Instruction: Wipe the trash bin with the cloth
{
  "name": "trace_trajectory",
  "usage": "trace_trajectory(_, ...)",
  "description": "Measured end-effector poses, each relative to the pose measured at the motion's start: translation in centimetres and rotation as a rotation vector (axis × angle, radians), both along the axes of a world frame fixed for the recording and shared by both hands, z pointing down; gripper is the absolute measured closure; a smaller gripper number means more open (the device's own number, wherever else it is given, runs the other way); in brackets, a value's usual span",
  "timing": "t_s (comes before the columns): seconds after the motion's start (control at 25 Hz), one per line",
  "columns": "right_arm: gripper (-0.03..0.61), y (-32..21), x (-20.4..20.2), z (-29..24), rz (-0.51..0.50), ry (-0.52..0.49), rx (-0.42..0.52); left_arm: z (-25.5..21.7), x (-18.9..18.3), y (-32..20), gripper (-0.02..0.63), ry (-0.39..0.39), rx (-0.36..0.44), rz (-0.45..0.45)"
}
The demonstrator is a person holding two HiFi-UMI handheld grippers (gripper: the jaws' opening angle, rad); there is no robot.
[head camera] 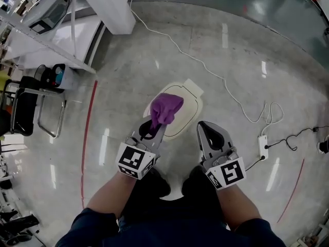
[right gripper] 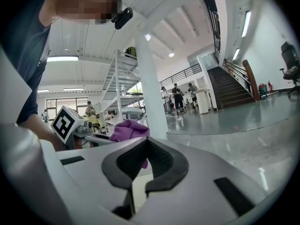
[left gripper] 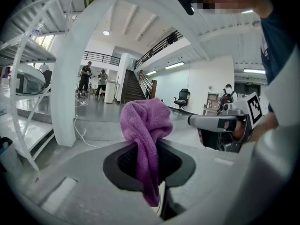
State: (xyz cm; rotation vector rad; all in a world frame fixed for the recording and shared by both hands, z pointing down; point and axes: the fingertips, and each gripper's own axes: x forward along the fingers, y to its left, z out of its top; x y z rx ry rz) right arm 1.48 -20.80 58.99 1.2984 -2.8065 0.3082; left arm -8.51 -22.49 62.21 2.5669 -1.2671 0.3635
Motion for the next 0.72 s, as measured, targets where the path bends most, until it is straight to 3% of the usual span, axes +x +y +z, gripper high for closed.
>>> trace_trajectory(0.44,0.568,-2.4,0.7,10.5,0.035,-0.009,0.079,11.6,0.9,-5.1,0.560,-0.119,0.032,0.075)
trace_trajectory(0.72,0.569,-2.7,1.8,12.4,0.045,-0.032,0.115,15.7,2.4,-9.0,0.560,-0.232,0.039,0.151)
